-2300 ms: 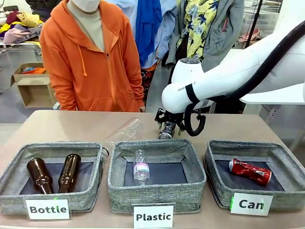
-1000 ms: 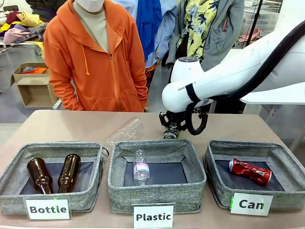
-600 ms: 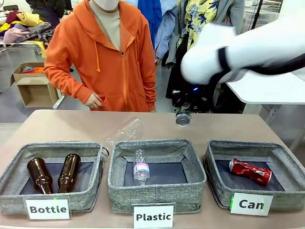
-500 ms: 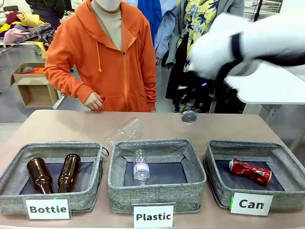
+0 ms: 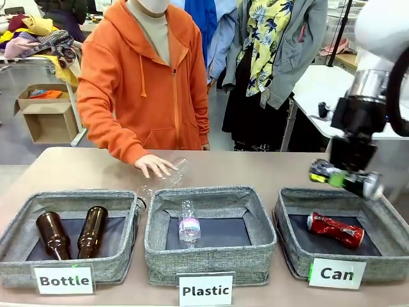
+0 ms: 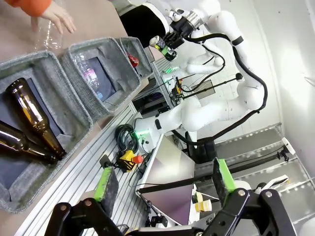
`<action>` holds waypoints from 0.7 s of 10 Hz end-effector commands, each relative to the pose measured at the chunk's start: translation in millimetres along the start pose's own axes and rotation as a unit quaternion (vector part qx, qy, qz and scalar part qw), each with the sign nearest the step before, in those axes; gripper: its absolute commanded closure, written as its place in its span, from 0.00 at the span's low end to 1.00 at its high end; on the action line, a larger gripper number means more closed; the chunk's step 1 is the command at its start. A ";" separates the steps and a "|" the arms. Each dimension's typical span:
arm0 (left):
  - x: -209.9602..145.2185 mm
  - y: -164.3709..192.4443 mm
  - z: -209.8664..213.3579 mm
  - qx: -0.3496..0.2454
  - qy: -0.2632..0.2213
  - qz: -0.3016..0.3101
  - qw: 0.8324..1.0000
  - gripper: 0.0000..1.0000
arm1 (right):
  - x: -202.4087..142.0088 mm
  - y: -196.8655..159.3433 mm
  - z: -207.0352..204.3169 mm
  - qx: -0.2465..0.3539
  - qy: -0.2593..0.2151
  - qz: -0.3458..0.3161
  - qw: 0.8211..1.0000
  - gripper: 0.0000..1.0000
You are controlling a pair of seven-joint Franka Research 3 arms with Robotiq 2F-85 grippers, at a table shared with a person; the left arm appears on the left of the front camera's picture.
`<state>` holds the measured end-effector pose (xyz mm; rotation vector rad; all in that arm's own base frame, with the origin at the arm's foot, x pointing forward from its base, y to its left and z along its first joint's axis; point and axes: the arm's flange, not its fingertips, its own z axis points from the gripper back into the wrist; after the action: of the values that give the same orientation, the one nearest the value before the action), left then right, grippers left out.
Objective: Sort the can waste into the basket.
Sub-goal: Pick up the can waste from the table and place it in the right Fabric basket.
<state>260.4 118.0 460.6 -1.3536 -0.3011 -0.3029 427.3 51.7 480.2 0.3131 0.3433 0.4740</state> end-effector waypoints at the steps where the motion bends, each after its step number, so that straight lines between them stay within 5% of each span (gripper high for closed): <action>1: -0.5 -2.1 1.5 -0.007 0.001 -0.002 1.000 0.00 | -13.0 -25.1 -8.5 -0.005 -0.031 0.024 0.999 1.00; 3: -0.5 -2.1 1.5 -0.007 0.001 -0.002 1.000 0.00 | -20.5 -41.4 -16.7 0.000 -0.083 0.025 0.996 1.00; 6: -0.5 -2.1 1.5 -0.007 0.001 -0.002 1.000 0.00 | -22.3 -47.2 -15.9 0.010 -0.098 0.034 0.995 1.00; 7: -0.5 -2.1 1.5 -0.007 0.001 -0.002 1.000 0.00 | -21.5 -47.4 -14.7 0.013 -0.101 0.040 0.994 0.22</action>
<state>260.4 118.0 460.7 -1.3539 -0.3008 -0.3031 427.0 6.1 456.4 0.3692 0.1724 0.4732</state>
